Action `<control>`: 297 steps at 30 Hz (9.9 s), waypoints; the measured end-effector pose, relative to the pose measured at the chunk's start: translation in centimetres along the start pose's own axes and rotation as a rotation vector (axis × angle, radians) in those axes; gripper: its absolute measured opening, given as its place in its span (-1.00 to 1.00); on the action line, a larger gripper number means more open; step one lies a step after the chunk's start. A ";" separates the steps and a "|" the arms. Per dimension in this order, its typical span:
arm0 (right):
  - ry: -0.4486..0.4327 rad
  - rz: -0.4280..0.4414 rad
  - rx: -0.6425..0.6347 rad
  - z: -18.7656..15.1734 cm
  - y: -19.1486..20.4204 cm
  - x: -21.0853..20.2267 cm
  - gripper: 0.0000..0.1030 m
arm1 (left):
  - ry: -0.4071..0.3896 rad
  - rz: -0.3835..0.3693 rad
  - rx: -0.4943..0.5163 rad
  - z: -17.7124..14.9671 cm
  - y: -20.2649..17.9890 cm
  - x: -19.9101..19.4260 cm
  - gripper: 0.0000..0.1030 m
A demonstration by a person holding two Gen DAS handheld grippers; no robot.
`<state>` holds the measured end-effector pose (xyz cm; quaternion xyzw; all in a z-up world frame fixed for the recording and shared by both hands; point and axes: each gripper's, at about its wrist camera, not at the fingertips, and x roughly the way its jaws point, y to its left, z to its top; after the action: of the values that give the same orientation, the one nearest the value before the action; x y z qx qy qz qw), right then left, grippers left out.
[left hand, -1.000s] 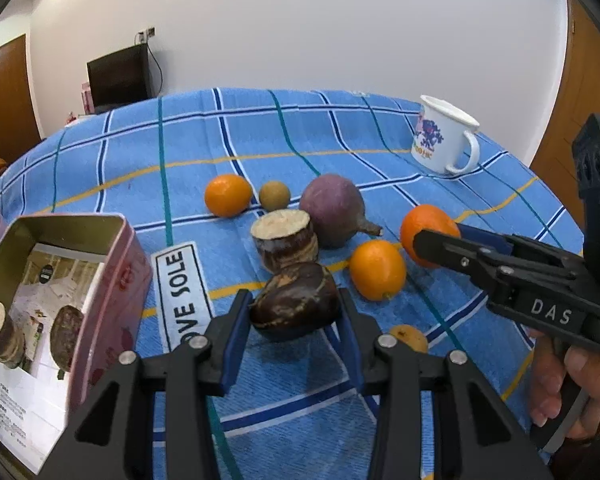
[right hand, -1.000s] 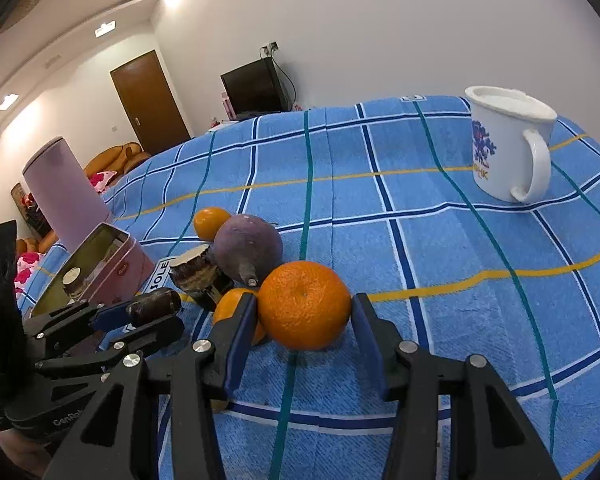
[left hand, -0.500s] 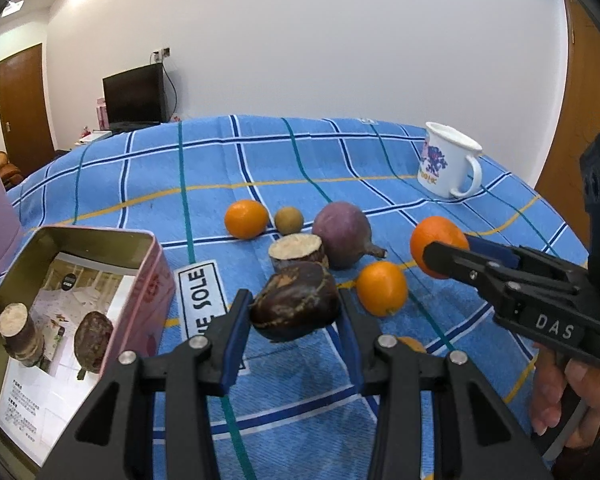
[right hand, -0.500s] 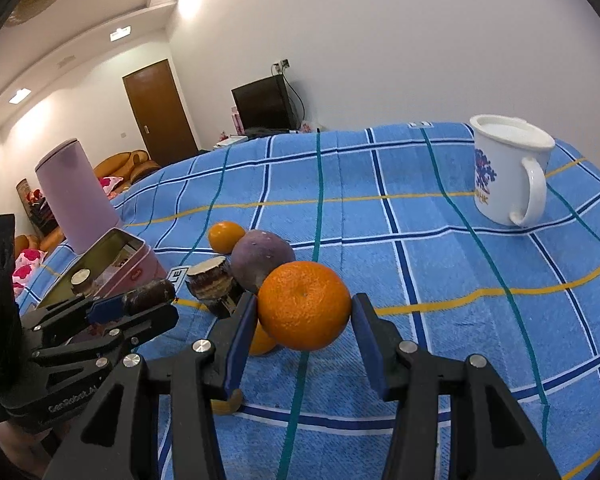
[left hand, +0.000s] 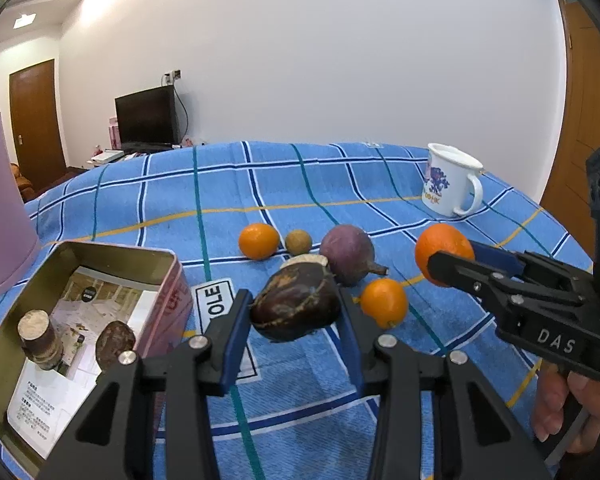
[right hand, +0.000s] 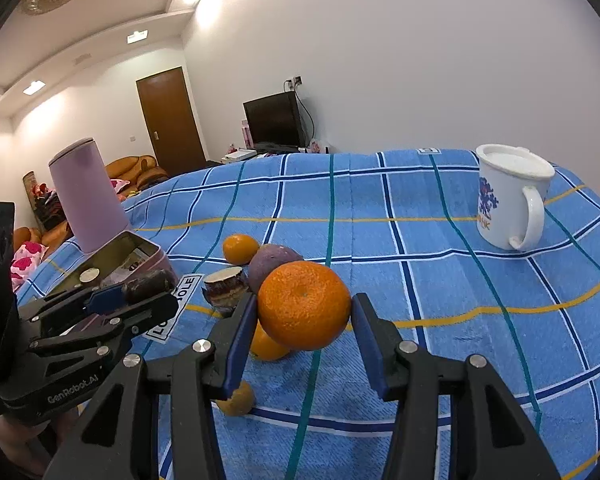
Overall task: Organize fruits
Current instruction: 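Lift the dark fruit with the left gripper while the right lifts the orange, then carry the dark fruit in the left gripper toward the tin while the right carries the orange, then lower the dark fruit into the tin with the left gripper while the right drops the orange in, then move both open grippers back to the loose fruits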
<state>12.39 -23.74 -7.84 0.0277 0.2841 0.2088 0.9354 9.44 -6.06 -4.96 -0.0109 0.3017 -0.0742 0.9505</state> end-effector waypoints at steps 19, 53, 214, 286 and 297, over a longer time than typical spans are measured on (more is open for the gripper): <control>-0.059 -0.001 -0.033 -0.1 0.7 -1.1 -0.03 | -0.071 0.022 0.002 -0.3 0.0 -1.5 -0.16; -0.148 -0.005 -0.075 -0.4 1.4 -2.7 -0.03 | -0.160 0.059 0.008 -0.5 -0.2 -3.2 -0.16; 0.036 0.280 -0.453 -0.5 21.3 6.1 -0.02 | 0.042 0.364 -0.285 -3.9 16.7 -5.3 -0.16; 0.195 -0.019 -0.222 -2.6 5.9 1.1 -0.18 | -0.056 0.286 -0.047 -2.0 5.5 -4.9 0.78; 0.257 0.000 -0.227 -2.9 5.8 2.1 -0.48 | 0.002 0.194 -0.011 -0.5 3.2 -3.4 0.78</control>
<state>10.20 -17.82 -10.39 -0.1053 0.3757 0.2415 0.8885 6.83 -2.34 -3.58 0.0130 0.3029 0.0197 0.9527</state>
